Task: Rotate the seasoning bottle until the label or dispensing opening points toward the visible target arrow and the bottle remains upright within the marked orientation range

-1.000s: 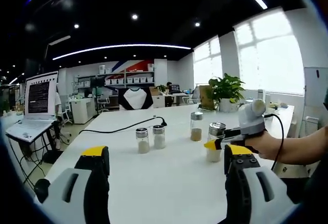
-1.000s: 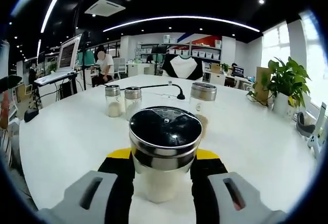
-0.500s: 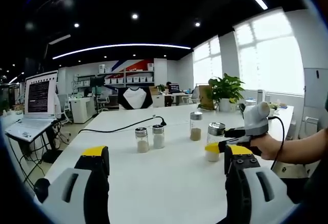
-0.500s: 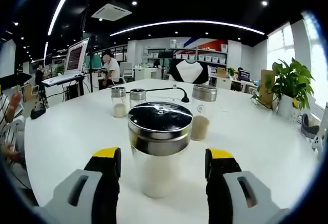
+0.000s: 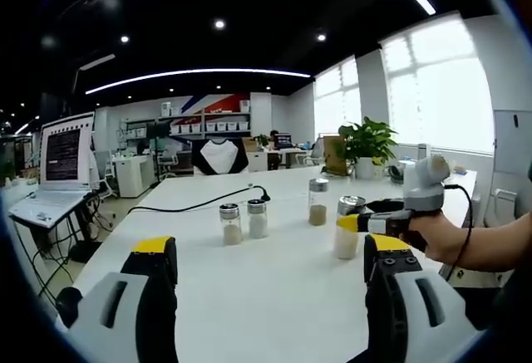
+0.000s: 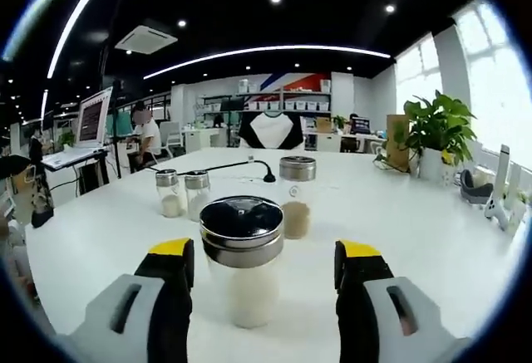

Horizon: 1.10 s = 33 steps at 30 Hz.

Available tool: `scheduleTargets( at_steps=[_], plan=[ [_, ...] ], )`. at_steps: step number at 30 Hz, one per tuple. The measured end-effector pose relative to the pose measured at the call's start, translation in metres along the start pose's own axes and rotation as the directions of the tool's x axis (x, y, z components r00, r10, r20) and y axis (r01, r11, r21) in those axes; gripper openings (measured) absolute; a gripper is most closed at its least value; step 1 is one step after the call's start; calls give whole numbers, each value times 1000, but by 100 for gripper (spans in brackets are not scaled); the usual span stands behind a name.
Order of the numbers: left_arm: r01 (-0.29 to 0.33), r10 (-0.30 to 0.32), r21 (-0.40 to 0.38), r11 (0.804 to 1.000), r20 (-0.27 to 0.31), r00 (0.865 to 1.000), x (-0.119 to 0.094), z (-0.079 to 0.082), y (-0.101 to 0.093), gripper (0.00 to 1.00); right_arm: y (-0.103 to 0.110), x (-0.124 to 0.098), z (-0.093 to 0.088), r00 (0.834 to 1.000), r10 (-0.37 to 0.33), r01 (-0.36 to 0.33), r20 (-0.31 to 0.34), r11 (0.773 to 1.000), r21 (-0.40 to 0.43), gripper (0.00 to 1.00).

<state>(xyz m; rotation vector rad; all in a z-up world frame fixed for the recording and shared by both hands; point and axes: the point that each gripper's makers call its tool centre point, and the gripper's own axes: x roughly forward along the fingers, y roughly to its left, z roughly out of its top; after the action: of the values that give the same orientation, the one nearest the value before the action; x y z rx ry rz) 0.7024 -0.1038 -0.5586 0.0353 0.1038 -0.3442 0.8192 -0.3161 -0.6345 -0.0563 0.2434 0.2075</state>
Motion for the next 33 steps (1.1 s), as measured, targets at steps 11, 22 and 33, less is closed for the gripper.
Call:
scheduleTargets(
  at_steps=[11,22,33],
  plan=[
    [4,-4,-5,1000,24,1000,-1,7,-1,98,10,8,-11,997,-78,79,-8,995,56,69],
    [-2,2,3,1000,17,1000,-1,7,2,99,10,19,-15,994,-108,108,-5,989,102,61],
    [-21,21,-25,999,24,999,-1,6,13,99,8,22,-26,997,-77,78,-19,996,52,39]
  ],
)
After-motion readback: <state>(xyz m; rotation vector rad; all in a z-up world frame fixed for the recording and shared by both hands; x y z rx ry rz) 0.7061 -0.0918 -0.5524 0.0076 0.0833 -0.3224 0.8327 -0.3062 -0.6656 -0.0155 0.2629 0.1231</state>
